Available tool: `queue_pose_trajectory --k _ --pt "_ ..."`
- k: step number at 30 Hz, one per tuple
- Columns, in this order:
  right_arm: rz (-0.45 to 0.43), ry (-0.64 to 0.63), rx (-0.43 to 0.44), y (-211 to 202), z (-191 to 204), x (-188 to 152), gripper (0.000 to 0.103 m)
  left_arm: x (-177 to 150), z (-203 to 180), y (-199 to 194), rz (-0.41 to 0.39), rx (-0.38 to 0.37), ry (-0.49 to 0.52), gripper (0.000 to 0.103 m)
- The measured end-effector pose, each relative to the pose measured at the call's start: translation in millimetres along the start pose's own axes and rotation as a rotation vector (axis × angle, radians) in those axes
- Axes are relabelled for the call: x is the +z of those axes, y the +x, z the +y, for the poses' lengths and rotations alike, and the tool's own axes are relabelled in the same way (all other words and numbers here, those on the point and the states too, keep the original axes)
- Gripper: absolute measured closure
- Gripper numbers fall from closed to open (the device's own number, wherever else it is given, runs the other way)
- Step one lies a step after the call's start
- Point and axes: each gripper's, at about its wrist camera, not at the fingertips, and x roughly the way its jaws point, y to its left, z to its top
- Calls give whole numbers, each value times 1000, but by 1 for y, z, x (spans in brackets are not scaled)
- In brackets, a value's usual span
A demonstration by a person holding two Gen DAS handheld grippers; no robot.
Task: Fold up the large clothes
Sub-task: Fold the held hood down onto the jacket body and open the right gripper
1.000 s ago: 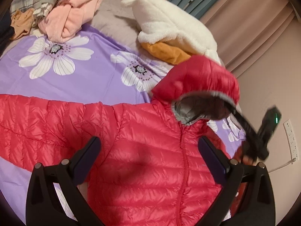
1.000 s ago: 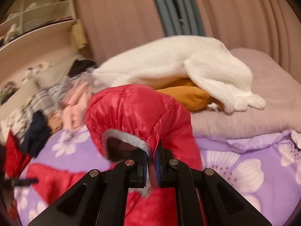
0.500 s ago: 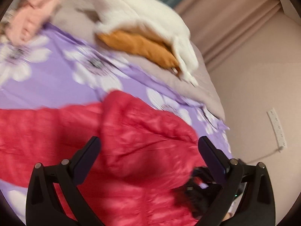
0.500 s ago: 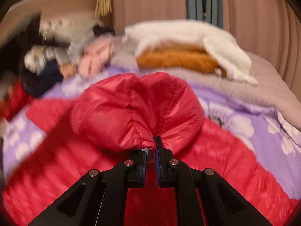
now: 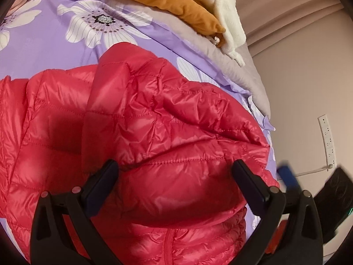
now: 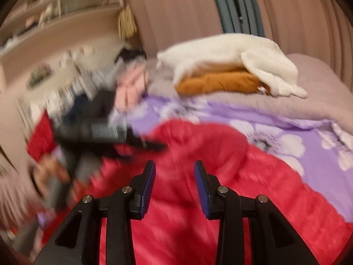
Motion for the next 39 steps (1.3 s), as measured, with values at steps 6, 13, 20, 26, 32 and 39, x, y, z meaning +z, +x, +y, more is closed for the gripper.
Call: queue_pose_trajectory --k 6,13,20,26,32,39 --pt "86 76 -73 54 -11 2 67 -9 -2 3 7 100 88 0" --pt "256 72 -168 84 -32 -39 67 -20 4 21 23 180 163 0" --pt "280 30 -229 93 -26 -48 67 -28 1 33 15 260 250 0" --pt "270 82 -234 86 -26 -45 67 -30 -2 19 -5 246 221 0" --pt "168 86 -220 51 -11 -31 64 -35 -8 -22 -133 293 236 0" --pt "206 49 -293 69 -5 -36 63 -33 7 2 -102 463 270 0"
